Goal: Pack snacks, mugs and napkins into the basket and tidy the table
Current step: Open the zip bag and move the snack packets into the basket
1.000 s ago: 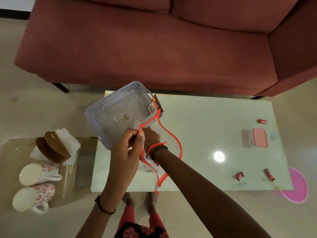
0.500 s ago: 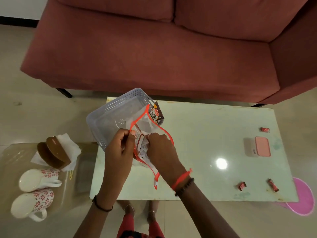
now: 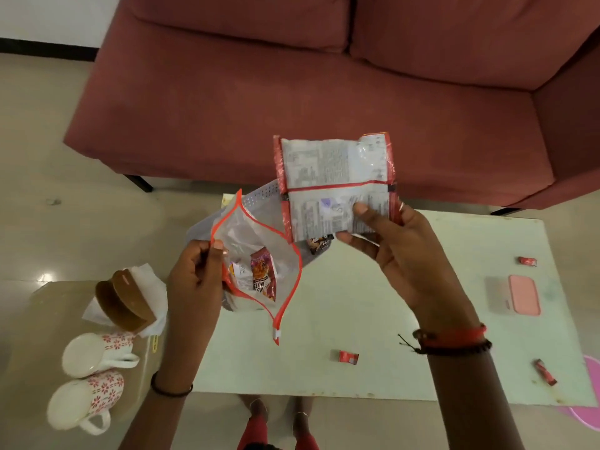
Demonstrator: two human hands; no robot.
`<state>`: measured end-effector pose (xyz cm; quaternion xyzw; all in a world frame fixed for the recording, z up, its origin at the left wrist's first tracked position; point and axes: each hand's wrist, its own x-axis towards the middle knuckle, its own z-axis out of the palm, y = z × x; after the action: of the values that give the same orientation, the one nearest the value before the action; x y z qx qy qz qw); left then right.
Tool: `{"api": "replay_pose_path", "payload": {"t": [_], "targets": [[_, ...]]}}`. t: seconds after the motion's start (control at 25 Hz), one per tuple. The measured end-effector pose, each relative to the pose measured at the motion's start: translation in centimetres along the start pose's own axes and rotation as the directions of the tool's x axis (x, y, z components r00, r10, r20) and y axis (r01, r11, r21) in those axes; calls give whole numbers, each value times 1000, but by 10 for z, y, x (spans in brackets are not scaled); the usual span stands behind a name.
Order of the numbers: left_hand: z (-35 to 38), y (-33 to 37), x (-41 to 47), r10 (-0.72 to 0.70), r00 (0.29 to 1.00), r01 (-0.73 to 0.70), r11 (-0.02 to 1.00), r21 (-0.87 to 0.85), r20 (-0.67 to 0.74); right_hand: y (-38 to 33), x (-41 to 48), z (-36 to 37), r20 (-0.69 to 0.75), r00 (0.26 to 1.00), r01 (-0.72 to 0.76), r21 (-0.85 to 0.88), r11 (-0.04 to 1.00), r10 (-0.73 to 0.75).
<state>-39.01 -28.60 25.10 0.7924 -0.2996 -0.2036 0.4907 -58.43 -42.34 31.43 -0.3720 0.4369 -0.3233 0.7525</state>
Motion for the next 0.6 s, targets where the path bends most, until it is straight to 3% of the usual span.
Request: {"api": "replay_pose_path", "payload": {"t": [0.12, 0.28, 0.44, 0.6], "targets": [[-9, -5, 7, -35, 999, 35, 998, -47, -7, 20, 51, -2, -45, 999, 30, 29, 999, -29], [-23, -11, 19, -49, 999, 48, 997, -56, -24, 69, 141, 0, -177, 984, -40, -234, 971, -2], [-35, -18, 33, -105, 994, 104, 988, -110, -8, 121, 222, 6, -241, 971, -146, -559, 817, 9], [-40, -23, 45, -128, 992, 127, 982, -138, 1, 159, 270, 0, -277, 961, -221, -783, 582, -7]]}}
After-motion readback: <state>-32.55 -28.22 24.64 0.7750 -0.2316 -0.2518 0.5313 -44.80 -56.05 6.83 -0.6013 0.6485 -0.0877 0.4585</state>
